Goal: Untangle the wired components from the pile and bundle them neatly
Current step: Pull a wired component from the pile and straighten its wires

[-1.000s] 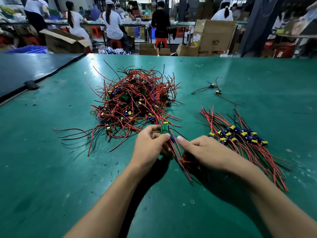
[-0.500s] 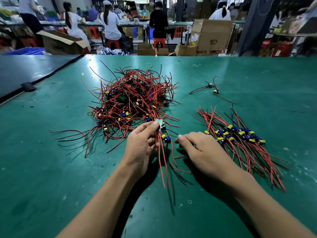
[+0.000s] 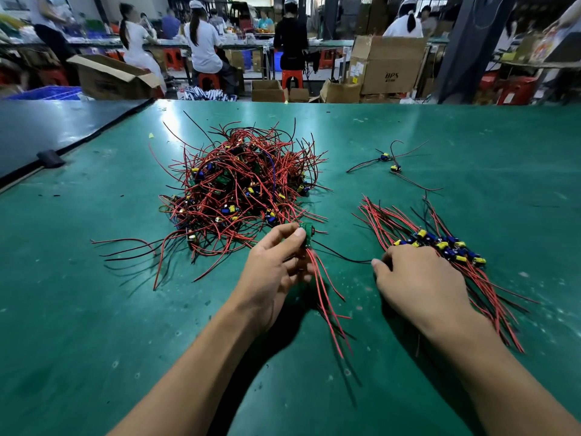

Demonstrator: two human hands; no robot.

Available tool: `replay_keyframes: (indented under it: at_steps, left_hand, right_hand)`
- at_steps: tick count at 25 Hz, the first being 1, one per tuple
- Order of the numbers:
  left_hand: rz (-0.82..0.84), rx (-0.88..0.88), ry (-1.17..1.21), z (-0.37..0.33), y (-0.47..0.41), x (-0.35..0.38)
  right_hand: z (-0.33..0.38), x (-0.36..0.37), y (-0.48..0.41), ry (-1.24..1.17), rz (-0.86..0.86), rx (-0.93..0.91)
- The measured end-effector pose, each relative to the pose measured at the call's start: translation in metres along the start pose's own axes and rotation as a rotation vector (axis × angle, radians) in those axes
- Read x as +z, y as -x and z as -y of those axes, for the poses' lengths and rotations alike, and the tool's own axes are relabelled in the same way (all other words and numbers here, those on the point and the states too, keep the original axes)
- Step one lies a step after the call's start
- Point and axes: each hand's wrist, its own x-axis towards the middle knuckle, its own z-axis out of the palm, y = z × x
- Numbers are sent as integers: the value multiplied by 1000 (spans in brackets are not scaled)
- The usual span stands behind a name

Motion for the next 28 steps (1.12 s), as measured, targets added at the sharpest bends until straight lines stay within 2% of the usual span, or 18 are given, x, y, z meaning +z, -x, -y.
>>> replay_keyframes:
  at_steps: [3, 5, 7, 9, 11, 13, 18, 21, 28]
  left_hand:
    - [106, -41, -18, 3, 5, 4]
    - [139, -56, -12, 6, 6, 7]
    - [150, -83, 16, 8, 5, 7]
    - [197, -139, 31, 8, 5, 6]
    - [261, -197, 42, 8, 6, 6]
    - [286, -233, 28, 9, 6, 6]
    - [264, -173, -96, 12, 6, 9]
    - [304, -210, -76, 11, 7, 10]
    - [259, -213, -62, 15, 9, 11]
  right_hand:
    - [-1, 2, -1, -11, -41, -17]
    - [4, 3, -2, -223, -72, -65]
    - [14, 8, -4, -761, 42, -84]
    - [27, 9, 0, -1347, 320, -10]
    - [29, 7, 2, -1624, 537, 32]
    - [28, 8, 1, -1675, 618, 10]
    - [24, 11, 2, -1569, 437, -60]
    - [23, 10, 1, -1536, 380, -63]
    - [25, 6, 1, -1646, 436, 78]
